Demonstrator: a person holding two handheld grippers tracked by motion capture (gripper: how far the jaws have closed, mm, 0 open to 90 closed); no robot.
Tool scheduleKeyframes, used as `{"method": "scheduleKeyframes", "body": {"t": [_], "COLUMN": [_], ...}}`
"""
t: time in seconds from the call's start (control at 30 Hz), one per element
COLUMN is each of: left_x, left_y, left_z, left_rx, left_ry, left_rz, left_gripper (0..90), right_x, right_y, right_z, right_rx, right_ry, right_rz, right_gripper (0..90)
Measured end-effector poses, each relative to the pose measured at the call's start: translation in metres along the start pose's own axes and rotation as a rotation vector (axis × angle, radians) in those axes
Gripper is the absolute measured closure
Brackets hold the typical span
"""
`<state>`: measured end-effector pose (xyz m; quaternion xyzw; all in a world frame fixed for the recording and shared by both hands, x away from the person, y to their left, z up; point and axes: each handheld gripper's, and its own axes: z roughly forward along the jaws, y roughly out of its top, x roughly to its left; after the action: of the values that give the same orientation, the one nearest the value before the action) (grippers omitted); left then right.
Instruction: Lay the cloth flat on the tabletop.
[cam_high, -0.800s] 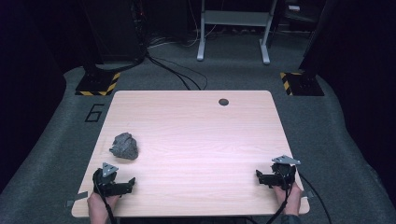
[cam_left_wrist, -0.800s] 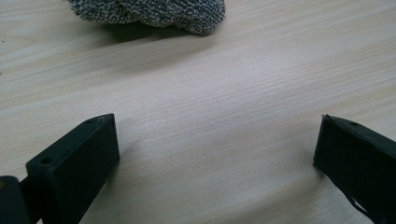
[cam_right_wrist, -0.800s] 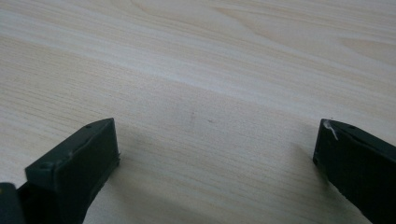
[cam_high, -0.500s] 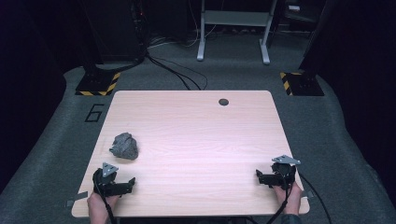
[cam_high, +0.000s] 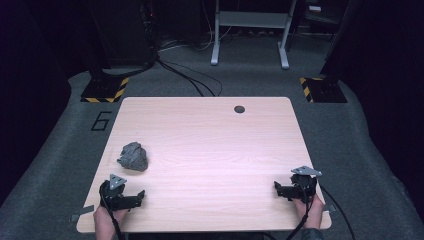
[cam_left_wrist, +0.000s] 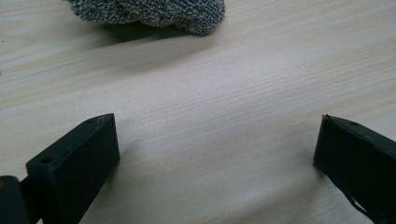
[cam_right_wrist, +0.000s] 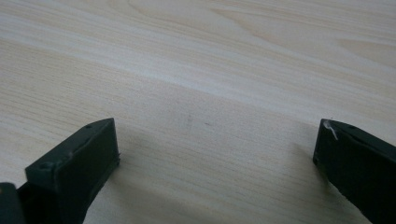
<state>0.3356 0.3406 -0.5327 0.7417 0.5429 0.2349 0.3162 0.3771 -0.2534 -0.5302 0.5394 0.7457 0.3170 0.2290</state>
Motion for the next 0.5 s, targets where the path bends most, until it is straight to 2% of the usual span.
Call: {"method": "scheduleKeyframes", "body": {"t": [0.27,0.33,0.37,0.4,0.5], "left_x": [0.000,0.000,-0.001,0.000,0.003], "left_y": [0.000,0.004,0.007,0.011,0.020], "left_z": [0.000,-0.001,-0.002,-0.005,-0.017], "left_rx": [0.002,0.036,0.061,0.061,-0.009], "left_ry": [0.004,-0.001,0.013,0.017,-0.009], "left_rz": [-0.002,0.019,0.041,0.062,0.041], "left_gripper": [0.0,0.1,0.0,0.3,0.2], "right_x": [0.000,0.000,0.000,0.000,0.001], "right_y": [0.000,0.000,0.000,0.000,0.000], "right_z": [0.000,0.000,0.000,0.000,0.000], "right_rx": [0.002,0.000,0.001,0.001,0.002], "right_ry": [-0.001,-0.001,-0.001,-0.002,-0.004], "right_rz": [0.005,0.001,0.001,0.002,0.007], "right_gripper": [0.0,0.0,0.0,0.0,0.0]}}
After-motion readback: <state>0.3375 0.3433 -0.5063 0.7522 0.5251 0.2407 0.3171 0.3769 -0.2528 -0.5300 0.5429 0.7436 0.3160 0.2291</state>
